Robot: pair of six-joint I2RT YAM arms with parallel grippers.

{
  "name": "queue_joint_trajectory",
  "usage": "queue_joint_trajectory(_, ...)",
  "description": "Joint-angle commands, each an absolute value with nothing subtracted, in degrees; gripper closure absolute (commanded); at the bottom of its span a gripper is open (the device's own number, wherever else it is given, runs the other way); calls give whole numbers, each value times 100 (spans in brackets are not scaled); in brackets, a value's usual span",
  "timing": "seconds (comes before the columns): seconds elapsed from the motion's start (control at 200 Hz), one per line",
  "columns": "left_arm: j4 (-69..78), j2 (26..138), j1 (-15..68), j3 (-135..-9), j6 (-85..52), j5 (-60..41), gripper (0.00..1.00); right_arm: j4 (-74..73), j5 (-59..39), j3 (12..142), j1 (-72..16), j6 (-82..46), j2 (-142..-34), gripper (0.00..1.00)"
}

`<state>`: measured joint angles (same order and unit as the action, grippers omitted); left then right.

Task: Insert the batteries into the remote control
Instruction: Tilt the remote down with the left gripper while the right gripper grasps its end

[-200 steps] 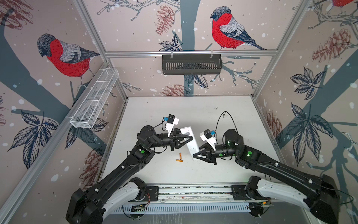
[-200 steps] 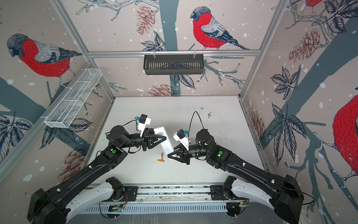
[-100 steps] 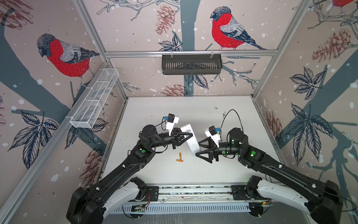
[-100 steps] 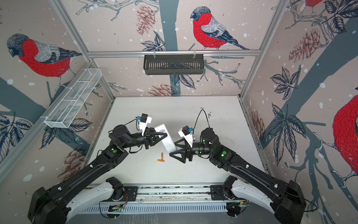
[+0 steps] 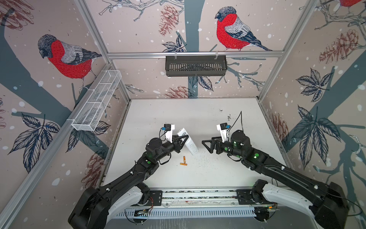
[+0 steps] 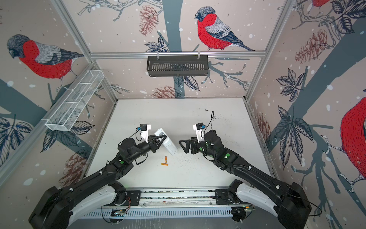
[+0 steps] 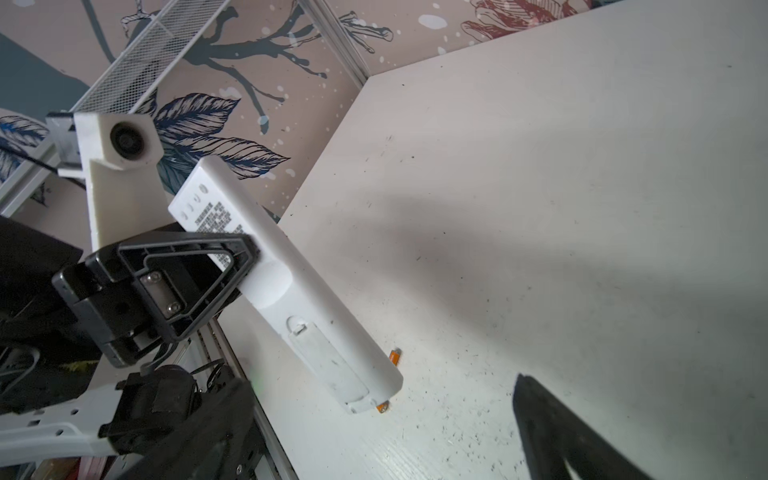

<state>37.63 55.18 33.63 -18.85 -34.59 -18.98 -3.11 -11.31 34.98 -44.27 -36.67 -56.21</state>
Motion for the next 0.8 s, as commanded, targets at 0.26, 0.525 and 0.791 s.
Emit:
queue_joint_trajectory(0.26, 5728, 6061, 3370, -1084, -3638, -914, 100, -442, -709, 3747, -4519, -4662, -6964, 0)
queue_joint_trajectory(0.525, 6503, 6773, 3425, -930, -3753, -839, 100, -821, -951, 4008, -4806, -4767, -7783, 1)
queue_joint_trajectory(0.791, 7088, 7282, 3559, -770, -3728, -407, 100, -1033, -1167, 4295, -4952, -4945, -8493, 14)
